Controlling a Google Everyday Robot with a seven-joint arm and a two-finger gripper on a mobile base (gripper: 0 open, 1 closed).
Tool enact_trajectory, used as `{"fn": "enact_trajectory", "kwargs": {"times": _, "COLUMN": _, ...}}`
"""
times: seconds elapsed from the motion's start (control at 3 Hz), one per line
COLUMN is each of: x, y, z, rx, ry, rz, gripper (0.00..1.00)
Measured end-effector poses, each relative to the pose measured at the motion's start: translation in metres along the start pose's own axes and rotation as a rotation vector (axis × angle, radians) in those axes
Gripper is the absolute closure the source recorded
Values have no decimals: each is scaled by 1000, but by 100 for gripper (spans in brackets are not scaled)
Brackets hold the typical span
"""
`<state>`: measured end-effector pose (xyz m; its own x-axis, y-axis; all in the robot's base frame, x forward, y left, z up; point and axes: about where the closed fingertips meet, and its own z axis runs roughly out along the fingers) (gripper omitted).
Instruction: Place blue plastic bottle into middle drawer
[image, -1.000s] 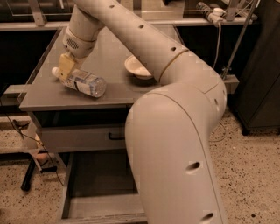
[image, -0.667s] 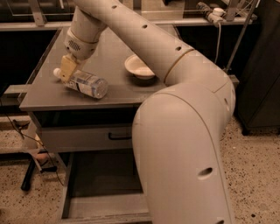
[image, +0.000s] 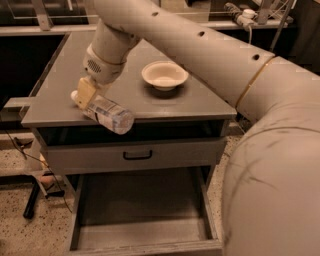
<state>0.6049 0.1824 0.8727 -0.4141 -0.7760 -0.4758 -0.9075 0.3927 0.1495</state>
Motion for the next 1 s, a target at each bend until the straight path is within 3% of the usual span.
{"fn": "enact_trajectory", "kwargs": {"times": 1.0, "x": 79, "y": 93, "z": -25, "rx": 25, "ry": 73, "rz": 202, "gripper": 100}}
